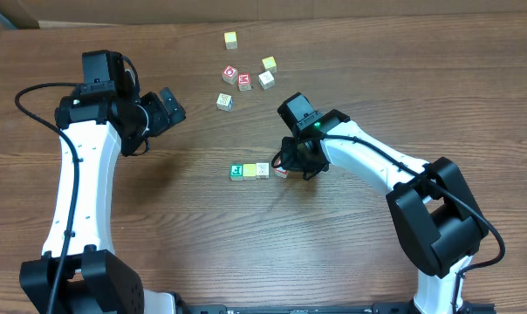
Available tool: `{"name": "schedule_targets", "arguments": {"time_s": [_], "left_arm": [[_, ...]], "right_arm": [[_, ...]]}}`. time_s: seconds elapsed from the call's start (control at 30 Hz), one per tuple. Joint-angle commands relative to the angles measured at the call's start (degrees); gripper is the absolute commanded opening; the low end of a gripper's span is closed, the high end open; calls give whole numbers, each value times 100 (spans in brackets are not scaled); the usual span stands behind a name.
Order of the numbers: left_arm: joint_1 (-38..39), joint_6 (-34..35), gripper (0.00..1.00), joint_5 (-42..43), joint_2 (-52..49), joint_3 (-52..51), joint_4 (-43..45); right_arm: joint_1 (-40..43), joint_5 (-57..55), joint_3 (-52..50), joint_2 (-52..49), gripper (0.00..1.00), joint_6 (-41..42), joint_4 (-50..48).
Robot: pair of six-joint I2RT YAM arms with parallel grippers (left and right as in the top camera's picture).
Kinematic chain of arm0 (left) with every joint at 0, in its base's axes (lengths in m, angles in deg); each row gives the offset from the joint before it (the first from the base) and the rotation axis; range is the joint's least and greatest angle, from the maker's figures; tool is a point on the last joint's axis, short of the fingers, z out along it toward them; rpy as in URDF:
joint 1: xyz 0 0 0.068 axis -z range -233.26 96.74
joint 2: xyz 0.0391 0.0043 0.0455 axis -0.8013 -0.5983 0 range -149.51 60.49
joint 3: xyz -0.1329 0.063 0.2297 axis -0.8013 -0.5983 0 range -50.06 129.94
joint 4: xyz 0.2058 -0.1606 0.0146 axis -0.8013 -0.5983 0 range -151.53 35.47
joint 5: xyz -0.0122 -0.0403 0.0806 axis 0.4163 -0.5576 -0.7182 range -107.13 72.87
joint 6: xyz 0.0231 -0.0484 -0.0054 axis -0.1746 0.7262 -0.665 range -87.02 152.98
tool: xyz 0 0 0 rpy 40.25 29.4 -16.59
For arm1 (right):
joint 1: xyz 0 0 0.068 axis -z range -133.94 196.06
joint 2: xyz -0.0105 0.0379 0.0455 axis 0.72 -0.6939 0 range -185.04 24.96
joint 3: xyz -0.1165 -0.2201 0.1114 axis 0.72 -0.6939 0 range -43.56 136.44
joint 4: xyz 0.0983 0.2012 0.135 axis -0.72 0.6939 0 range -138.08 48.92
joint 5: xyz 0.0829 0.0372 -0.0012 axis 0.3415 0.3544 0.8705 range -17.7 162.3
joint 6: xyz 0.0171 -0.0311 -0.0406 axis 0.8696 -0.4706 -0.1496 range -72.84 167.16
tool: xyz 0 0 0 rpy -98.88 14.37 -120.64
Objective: Flip 5 blocks
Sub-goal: 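Lower the I block at the right end of the row and release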
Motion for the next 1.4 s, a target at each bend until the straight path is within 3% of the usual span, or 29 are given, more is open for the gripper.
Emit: {"name": "schedule_targets", "arguments": {"time_s": [0.0,1.37], "left_arm": [[37,-72,100,22,-11,37,11],[37,-72,100,22,-11,37,13]], "right_arm": [[2,-90,-63,96,9,-4,-68],[-83,372,-63,96,8,-20,-210]]}}
